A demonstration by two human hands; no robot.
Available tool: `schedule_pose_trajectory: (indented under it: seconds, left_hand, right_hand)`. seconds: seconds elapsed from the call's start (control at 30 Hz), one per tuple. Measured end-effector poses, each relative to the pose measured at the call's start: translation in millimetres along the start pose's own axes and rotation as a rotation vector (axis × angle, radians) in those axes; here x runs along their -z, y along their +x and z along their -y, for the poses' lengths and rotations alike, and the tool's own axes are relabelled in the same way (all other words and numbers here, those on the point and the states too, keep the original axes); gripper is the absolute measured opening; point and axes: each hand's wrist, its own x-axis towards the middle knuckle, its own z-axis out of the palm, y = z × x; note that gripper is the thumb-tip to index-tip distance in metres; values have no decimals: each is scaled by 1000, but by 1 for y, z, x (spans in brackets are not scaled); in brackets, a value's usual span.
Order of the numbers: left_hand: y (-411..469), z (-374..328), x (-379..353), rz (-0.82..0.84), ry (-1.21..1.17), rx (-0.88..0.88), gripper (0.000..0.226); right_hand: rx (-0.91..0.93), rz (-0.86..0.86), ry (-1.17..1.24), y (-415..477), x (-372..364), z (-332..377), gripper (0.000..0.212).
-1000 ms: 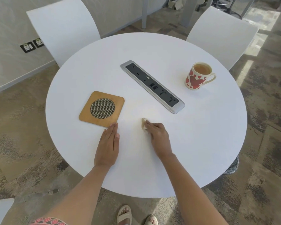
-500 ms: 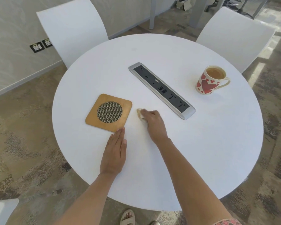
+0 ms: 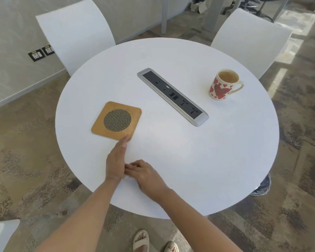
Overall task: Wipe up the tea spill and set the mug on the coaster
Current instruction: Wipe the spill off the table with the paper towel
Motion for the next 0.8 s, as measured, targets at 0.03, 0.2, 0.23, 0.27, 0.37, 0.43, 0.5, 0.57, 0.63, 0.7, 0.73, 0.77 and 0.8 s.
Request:
schedule_pose_trajectory:
  seconds: [0.03, 0.2, 0.23, 0.27, 0.37, 0.43, 0.5, 0.57, 0.63, 0.7, 0.73, 0.77, 0.8]
  left_hand:
    - [1, -1, 1, 5, -18, 18, 48]
    - [-2, -2, -1, 36, 119, -3, 33]
    - [-2, -1, -2, 38, 156, -14, 34]
    - [-3, 0, -3, 42, 189, -24, 36]
    - [-7, 3, -5, 64, 299, -73, 41]
    - [-11, 5, -7, 73, 404, -122, 43]
    - [-15, 8, -9, 96, 509, -182, 45]
    - [-17, 9, -10, 117, 585, -222, 47]
    - [-17, 9, -10, 118, 624, -241, 47]
    - [-17, 8, -10, 112, 646, -251, 47]
    - [-17, 9, -10, 111, 658, -256, 48]
    - [-16, 9, -11, 109, 670, -262, 48]
    - [-16, 9, -11, 107, 685, -269, 47]
  right_hand:
    - [37, 21, 4, -8, -2, 3, 49]
    - [137, 199, 41, -45, 1, 5, 43]
    - [147, 215, 35, -52, 5, 3, 44]
    - [149, 225, 28, -60, 8, 1, 44]
    - [115, 196, -17, -83, 23, -6, 46]
    - [55, 111, -87, -98, 36, -14, 51]
    - [-42, -5, -158, -111, 53, -26, 57]
    - [-169, -105, -225, -123, 71, -37, 57]
    - [-334, -206, -268, -135, 84, -50, 60]
    - [-563, -325, -249, -151, 96, -62, 61]
    - [-675, -383, -251, -159, 102, -68, 60]
    - [-771, -437, -270, -167, 107, -74, 59]
    - [-849, -478, -294, -174, 110, -78, 57]
